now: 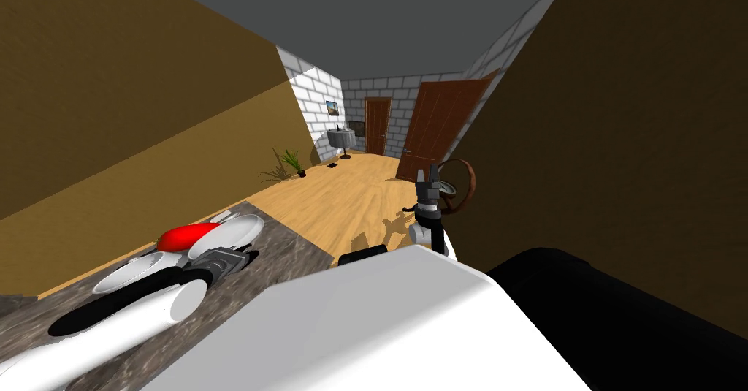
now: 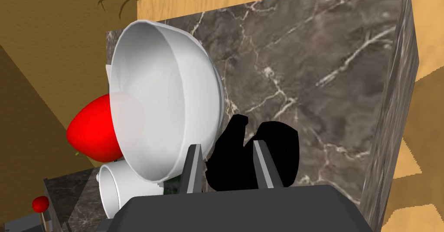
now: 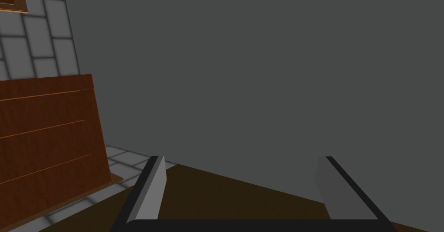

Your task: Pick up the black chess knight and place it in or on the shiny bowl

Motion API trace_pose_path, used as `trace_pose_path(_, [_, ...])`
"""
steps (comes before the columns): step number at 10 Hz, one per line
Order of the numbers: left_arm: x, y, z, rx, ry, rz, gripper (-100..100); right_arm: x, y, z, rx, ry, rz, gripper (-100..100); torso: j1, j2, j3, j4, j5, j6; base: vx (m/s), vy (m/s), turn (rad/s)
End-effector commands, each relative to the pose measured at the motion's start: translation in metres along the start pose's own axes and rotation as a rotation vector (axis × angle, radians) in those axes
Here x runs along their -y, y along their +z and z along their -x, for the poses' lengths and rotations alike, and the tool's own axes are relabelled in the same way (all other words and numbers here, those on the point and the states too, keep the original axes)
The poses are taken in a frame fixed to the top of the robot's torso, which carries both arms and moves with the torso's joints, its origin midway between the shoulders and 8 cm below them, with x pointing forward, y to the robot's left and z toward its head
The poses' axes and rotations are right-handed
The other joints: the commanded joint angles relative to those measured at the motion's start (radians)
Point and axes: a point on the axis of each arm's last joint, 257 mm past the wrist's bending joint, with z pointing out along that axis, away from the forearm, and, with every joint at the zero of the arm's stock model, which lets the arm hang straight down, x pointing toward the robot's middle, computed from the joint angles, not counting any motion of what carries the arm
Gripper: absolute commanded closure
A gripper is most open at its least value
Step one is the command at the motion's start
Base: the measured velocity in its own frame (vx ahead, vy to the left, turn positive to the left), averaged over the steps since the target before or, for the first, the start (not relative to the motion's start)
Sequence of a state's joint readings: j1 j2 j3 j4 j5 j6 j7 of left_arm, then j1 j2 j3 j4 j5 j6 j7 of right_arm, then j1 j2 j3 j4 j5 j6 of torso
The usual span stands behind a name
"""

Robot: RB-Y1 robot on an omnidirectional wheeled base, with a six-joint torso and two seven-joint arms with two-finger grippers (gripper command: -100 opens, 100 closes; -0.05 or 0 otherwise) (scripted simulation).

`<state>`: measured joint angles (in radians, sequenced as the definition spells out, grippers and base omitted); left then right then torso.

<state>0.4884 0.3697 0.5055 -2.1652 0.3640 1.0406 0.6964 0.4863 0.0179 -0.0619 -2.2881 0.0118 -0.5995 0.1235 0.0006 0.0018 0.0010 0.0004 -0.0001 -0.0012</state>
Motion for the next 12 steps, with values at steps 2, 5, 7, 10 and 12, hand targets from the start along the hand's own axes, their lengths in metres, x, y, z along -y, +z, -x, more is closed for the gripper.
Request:
trace_pose_path(2, [-0.009, -0.007, -0.01, -0.021, 0.025, 0.009, 100, 0.0, 0.0, 0.0, 0.0, 0.0, 0.0, 0, 0.0, 0.0, 0.0, 0.0, 0.0, 0.0, 0.036, 0.013, 0.139])
trace_pose_path(5, [-0.027, -0.023, -0.028, -0.066, 0.072, 0.029, 100, 0.0, 0.0, 0.0, 0.0, 0.0, 0.0, 0, 0.002, -0.006, -0.003, -0.001, 0.0, -0.001, 0.116, 0.035, 0.267])
trace_pose_path(7, [-0.039, -0.035, -0.041, -0.097, 0.101, 0.043, 100, 0.0, 0.0, 0.0, 0.0, 0.0, 0.0, 0, 0.001, -0.006, -0.003, -0.001, 0.0, 0.0, 0.096, 0.022, 0.214])
trace_pose_path(10, [-0.056, -0.054, -0.059, -0.146, 0.139, 0.063, 100, 0.0, 0.0, 0.0, 0.0, 0.0, 0.0, 0, 0.001, -0.006, -0.003, -0.001, 0.0, 0.0, 0.099, 0.022, 0.241])
trace_pose_path(12, [-0.053, -0.051, -0.055, -0.136, 0.133, 0.06, 0, 0.0, 0.0, 0.0, 0.0, 0.0, 0.0, 0, 0.001, -0.004, -0.002, -0.001, 0.0, 0.001, 0.026, 0.001, 0.019])
